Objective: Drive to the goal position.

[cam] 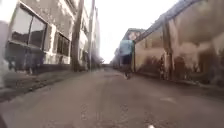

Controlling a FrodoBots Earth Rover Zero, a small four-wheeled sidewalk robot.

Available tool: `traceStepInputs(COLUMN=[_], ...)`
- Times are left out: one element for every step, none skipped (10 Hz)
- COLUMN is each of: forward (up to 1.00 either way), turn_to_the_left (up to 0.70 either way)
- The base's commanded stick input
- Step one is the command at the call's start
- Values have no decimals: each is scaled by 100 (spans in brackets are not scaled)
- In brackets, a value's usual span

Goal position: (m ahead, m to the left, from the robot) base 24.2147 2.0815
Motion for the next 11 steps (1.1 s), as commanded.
traceStepInputs(forward=[100, 100, 100, 100, 100, 100, 100, 100, 100, 100, 100], turn_to_the_left=[0, 0, 0, 0, 0, 0, 0, 0, 0, 0, 0])
